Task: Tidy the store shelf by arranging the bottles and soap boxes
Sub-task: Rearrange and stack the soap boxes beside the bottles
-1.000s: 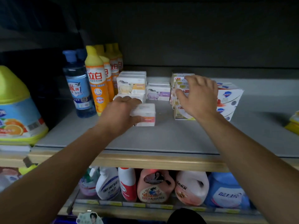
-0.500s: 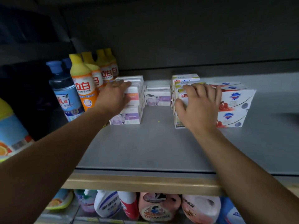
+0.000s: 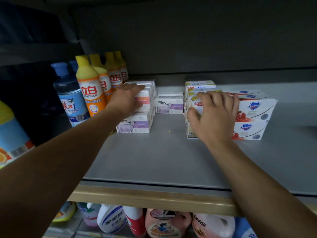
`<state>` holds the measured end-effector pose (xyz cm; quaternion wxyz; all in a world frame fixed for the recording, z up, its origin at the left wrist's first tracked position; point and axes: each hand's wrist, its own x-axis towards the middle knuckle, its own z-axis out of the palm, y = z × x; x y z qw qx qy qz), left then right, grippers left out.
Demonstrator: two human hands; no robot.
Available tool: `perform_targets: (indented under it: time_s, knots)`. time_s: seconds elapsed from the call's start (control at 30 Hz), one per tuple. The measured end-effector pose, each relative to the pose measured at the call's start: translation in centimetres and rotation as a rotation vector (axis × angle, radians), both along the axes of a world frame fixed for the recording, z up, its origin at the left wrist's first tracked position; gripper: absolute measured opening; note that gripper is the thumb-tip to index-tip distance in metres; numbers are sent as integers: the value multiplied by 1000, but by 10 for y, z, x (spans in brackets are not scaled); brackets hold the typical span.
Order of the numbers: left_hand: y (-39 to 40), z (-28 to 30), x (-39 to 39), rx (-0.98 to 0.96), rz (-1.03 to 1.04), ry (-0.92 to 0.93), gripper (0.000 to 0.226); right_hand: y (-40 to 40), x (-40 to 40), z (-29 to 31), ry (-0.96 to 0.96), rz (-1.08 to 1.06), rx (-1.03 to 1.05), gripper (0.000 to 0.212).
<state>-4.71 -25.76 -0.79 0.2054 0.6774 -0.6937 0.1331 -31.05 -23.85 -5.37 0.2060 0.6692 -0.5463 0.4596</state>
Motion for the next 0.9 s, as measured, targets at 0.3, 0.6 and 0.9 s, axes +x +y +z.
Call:
perform_targets:
  time_s: [0.3,0.6,0.9]
  knots:
    - [-5,6,8,-26,-70,-52,58,-1,0,-1,8,-1,14,46]
    - [-30,-3,8,-95,-71,10,53,-2,0,0,-7,5,-16,46]
    - [-31,-5,17,-101,-141,-17,52,-2,2,-1,-6,2,-16,45]
